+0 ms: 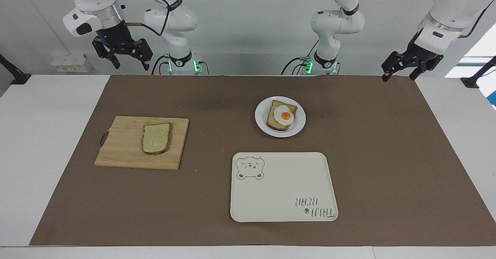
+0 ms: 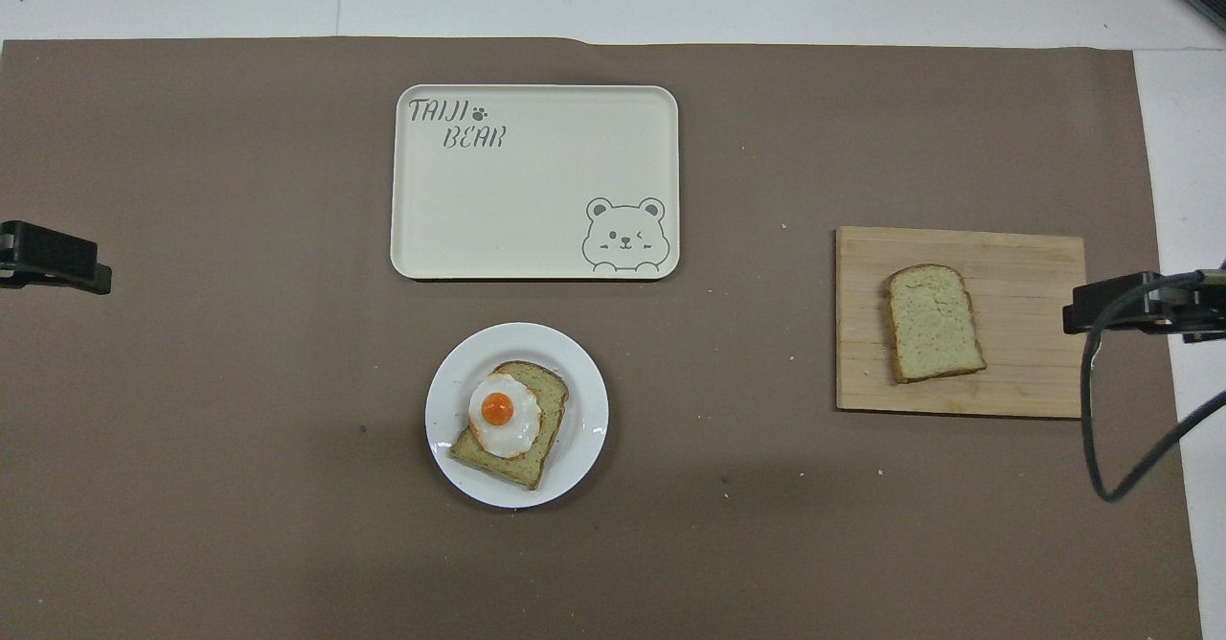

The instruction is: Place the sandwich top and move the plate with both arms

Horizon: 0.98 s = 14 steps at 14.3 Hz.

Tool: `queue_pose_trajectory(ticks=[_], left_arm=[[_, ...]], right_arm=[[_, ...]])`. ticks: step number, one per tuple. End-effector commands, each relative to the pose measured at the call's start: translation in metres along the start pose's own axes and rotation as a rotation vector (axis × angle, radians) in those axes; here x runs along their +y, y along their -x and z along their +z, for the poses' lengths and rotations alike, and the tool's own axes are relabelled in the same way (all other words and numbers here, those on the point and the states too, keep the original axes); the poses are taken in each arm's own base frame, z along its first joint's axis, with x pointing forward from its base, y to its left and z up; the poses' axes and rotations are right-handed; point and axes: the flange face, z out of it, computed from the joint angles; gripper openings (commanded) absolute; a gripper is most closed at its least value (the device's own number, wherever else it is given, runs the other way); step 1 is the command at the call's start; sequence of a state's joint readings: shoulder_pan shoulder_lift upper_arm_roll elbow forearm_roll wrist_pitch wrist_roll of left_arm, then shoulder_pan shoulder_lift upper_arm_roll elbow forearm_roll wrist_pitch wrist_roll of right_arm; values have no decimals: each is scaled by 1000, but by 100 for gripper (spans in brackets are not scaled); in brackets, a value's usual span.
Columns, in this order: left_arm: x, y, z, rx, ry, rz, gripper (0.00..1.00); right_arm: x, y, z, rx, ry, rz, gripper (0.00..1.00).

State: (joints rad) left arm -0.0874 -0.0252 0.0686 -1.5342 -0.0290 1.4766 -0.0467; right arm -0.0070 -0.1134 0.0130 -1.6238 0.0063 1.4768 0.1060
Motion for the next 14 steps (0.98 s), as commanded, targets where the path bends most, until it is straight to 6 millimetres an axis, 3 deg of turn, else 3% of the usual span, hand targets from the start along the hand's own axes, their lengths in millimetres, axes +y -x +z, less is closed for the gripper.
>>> queue_pose_trajectory(ticks=[1, 3, 5, 11, 14], left_arm=[[-3, 4, -1, -6, 13, 5, 100], [-3, 4, -1, -6, 13, 5, 100], [-3, 4, -2, -5, 13, 5, 100], [-3, 4, -1, -6, 13, 5, 100], [-3, 3, 0, -8, 13, 5, 100]], right_arm=[[5, 5, -6, 2, -10, -14, 100], [15, 5, -8, 4, -14, 1, 100], [6, 6, -10, 15, -4, -21, 100], [25, -9, -14, 116, -17, 1, 100], [39, -12, -1, 92, -16, 24, 100]])
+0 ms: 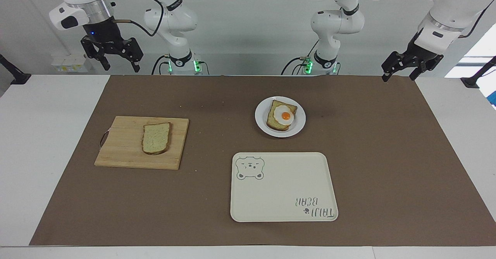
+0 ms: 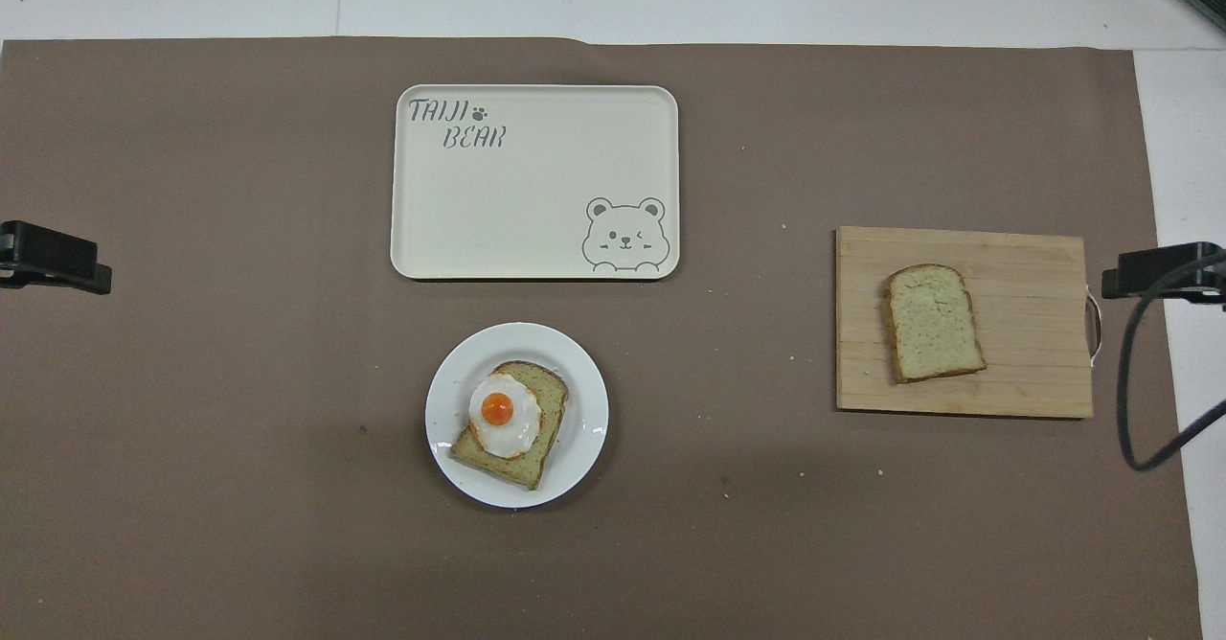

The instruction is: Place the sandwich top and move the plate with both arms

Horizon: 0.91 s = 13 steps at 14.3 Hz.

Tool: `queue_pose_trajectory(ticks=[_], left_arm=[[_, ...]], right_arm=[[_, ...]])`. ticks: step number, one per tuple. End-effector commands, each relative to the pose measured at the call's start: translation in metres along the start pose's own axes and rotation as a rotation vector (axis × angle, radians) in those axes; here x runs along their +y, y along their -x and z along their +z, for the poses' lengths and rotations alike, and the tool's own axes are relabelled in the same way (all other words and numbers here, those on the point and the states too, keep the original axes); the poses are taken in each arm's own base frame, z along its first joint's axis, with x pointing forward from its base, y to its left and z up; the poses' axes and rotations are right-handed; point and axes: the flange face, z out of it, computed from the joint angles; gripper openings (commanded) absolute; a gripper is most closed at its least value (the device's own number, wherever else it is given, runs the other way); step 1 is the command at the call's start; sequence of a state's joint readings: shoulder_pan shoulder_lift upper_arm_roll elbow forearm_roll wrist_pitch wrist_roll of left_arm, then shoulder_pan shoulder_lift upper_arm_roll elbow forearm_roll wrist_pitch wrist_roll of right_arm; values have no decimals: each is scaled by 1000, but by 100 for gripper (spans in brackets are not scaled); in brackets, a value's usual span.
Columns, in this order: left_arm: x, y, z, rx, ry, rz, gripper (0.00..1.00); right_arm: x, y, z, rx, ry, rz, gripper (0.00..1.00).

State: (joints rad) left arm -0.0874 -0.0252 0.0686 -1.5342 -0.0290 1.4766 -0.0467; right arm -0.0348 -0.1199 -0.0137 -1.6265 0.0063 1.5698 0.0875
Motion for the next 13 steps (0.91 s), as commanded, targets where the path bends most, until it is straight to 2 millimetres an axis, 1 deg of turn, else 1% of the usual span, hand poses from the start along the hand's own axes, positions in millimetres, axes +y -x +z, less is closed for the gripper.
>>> queue_pose_trajectory(ticks=[1, 3, 5, 7, 8, 9, 11, 12, 13], left_arm=[[-3, 4, -1, -6, 13, 5, 100], [-3, 4, -2, -5, 13, 5, 100], [-3, 4, -1, -6, 13, 5, 100], [-3, 4, -1, -6, 13, 5, 100], [-3, 4, -2, -5, 13, 5, 100], [-3, 4, -1, -6, 13, 5, 100], [-3, 4, -1, -6, 13, 5, 100], [-3, 4, -1, -6, 13, 5, 100], [-3, 4, -1, -6, 13, 5, 100]], right_arm=[[11, -5, 17, -16, -4, -8, 100], [14, -21, 43, 13, -10, -2, 100], [14, -26, 69, 3, -7, -4, 100], [17, -33, 99, -46, -7, -38, 100], [22, -38, 115, -60, -7, -61, 100], [33, -40, 134, -70, -7, -74, 100], [46, -39, 174, -68, -7, -101, 100], [48, -41, 195, -70, -7, -110, 100], [48, -42, 209, -74, -7, -114, 100]])
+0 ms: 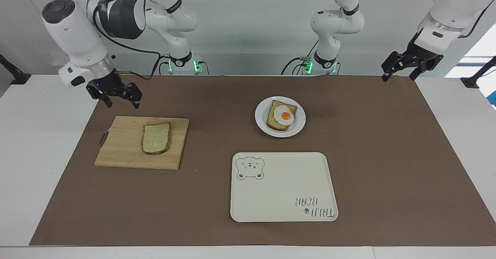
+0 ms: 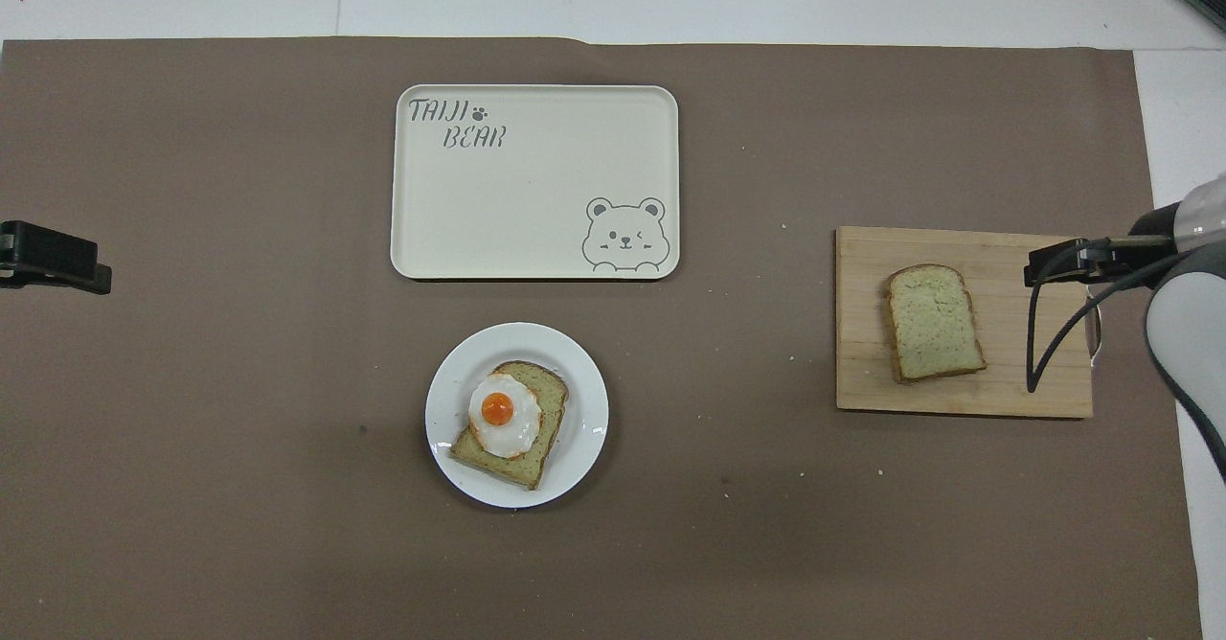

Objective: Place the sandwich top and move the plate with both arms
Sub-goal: 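Reach the right gripper down to the bread slice on the board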

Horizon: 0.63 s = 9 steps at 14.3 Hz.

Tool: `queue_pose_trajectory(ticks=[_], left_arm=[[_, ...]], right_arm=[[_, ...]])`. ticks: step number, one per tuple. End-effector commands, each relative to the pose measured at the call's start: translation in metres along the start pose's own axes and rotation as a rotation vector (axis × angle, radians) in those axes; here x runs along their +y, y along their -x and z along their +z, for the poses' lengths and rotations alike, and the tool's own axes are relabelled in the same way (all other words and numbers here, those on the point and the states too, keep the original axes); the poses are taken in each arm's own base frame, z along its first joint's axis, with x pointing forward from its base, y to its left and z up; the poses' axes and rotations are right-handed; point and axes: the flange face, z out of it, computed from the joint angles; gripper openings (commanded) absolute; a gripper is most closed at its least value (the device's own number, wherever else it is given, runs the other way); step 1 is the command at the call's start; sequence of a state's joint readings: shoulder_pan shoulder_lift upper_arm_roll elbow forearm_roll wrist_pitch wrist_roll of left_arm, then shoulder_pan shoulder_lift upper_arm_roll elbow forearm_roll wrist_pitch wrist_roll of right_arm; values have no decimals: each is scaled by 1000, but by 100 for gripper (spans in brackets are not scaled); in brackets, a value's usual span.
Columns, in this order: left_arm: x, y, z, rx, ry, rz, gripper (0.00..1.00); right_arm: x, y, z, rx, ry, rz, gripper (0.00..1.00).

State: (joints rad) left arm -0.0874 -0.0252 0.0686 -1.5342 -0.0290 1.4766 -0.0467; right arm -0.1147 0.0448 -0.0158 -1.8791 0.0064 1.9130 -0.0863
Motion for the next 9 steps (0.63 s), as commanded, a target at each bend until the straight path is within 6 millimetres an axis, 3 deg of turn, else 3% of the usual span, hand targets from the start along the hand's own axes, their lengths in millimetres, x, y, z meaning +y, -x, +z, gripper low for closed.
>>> queue_pose_trajectory(ticks=[1, 3, 6, 9], left_arm=[[-3, 4, -1, -6, 13, 3, 100], [-3, 4, -1, -6, 13, 5, 100], [-3, 4, -1, -6, 13, 5, 100], [-3, 4, -1, -6, 13, 5, 100]], right_arm=[[4, 4, 34, -5, -12, -29, 100], [8, 5, 43, -20, -14, -38, 100], [11, -9, 91, -35, -16, -65, 100], [20, -10, 108, -43, -23, -174, 100]])
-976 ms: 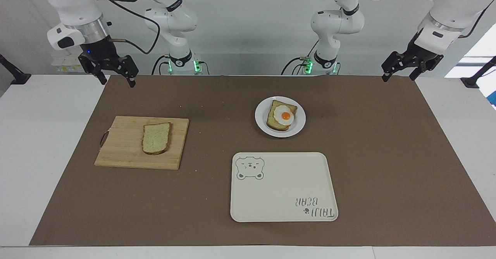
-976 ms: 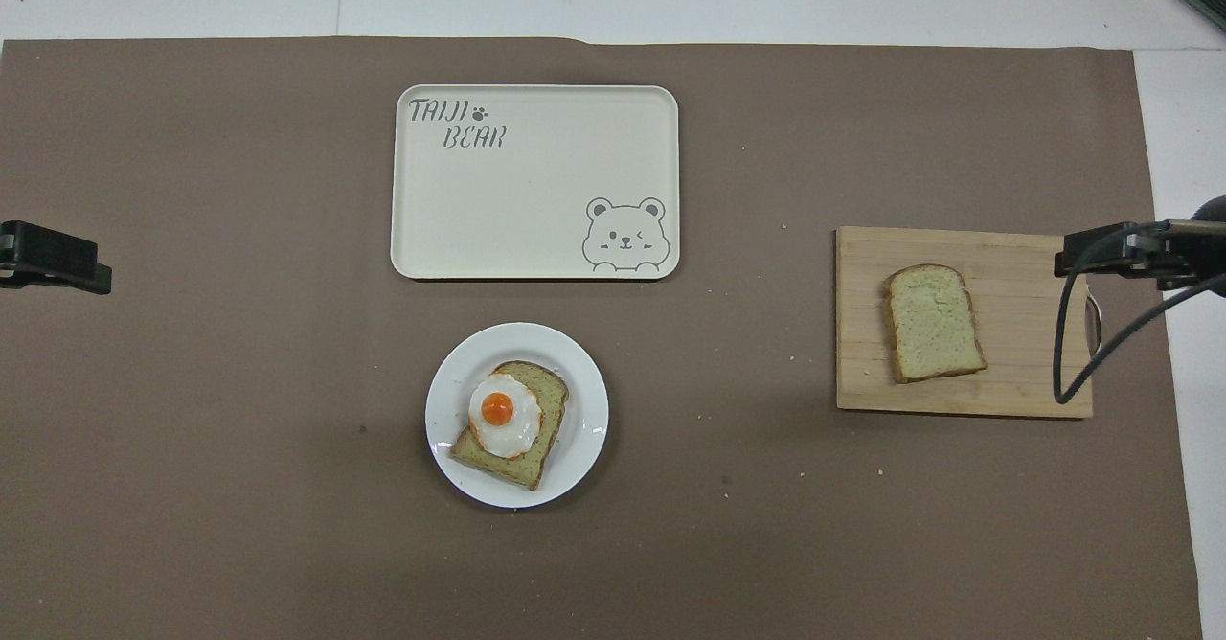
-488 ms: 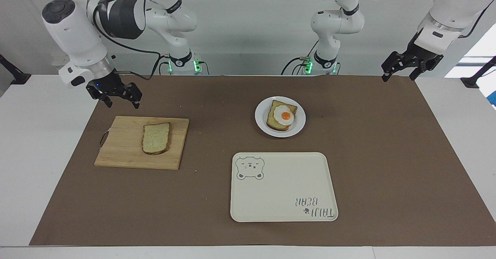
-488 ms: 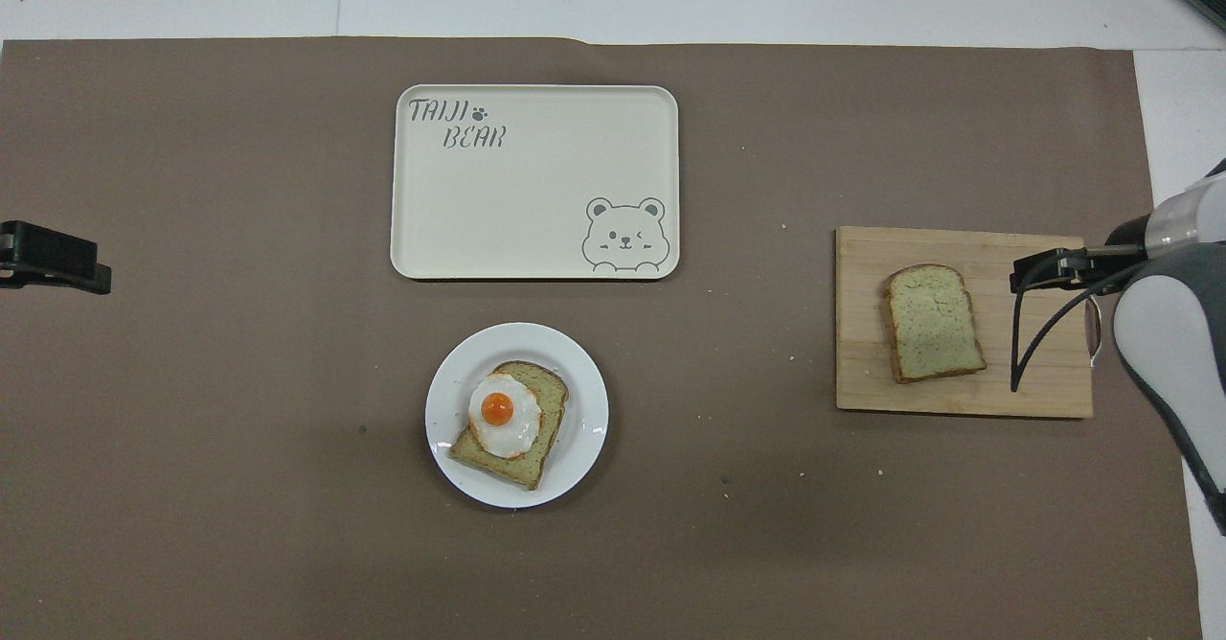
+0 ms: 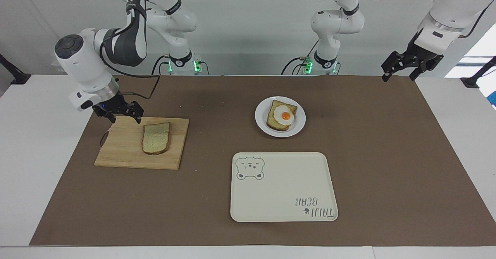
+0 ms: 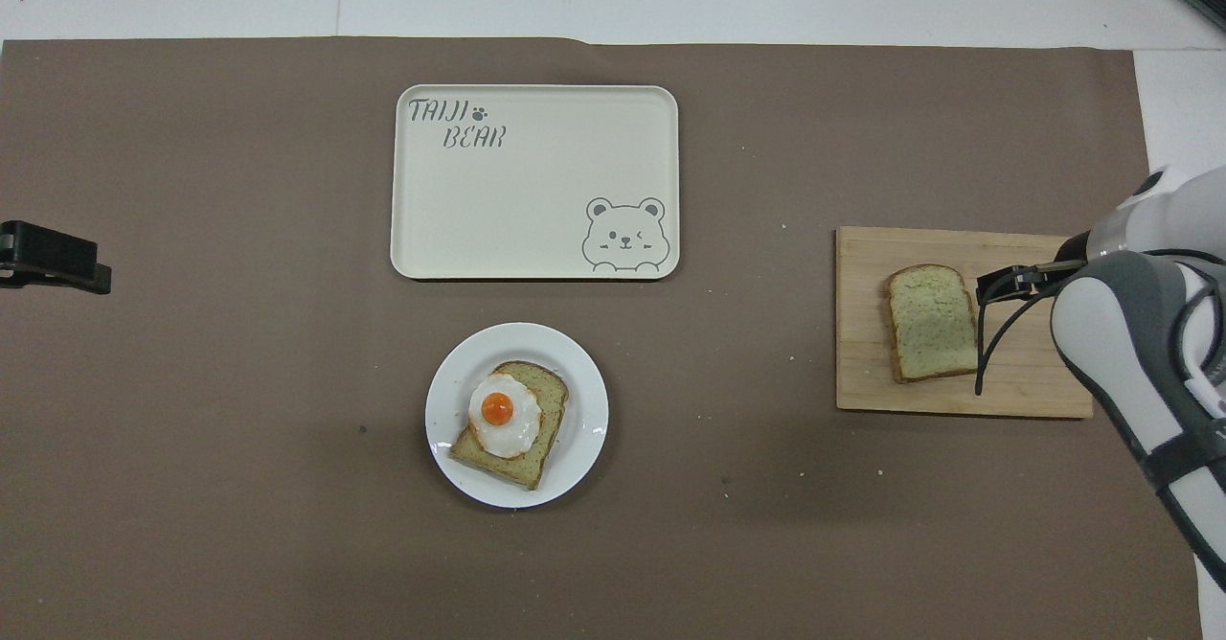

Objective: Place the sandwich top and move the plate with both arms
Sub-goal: 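Reach the right gripper down to the bread slice on the board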

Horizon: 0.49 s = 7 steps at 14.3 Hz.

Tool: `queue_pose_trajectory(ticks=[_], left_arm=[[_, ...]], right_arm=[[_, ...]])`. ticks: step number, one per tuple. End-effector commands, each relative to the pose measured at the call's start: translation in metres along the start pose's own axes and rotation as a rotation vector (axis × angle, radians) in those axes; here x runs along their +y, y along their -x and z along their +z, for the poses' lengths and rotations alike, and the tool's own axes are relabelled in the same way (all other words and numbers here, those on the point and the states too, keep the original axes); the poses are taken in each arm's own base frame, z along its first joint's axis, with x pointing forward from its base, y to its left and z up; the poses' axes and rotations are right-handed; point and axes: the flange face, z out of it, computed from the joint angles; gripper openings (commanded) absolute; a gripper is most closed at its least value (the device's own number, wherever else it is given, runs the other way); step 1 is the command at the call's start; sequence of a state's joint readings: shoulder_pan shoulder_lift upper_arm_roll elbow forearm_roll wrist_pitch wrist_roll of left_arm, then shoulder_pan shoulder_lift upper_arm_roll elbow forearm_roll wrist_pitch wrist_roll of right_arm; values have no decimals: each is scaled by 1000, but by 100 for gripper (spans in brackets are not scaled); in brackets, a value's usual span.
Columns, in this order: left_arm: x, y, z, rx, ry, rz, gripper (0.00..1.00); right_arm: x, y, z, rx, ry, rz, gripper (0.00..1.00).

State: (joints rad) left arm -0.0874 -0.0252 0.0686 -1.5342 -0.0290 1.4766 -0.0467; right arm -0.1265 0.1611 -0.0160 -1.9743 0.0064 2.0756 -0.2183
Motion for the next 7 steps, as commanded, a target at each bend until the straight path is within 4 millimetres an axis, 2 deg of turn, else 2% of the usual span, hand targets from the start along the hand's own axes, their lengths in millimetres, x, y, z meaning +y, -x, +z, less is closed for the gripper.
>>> queue_pose_trajectory(ticks=[1, 5, 7], left_arm=[[-3, 4, -1, -6, 13, 5, 100], [-1, 4, -1, -6, 13, 8, 100], [-3, 4, -1, -6, 13, 5, 100]], right_arm=[[15, -1, 18, 14, -19, -70, 100], [9, -3, 48, 24, -84, -120, 100], [9, -2, 50, 22, -84, -121, 100]])
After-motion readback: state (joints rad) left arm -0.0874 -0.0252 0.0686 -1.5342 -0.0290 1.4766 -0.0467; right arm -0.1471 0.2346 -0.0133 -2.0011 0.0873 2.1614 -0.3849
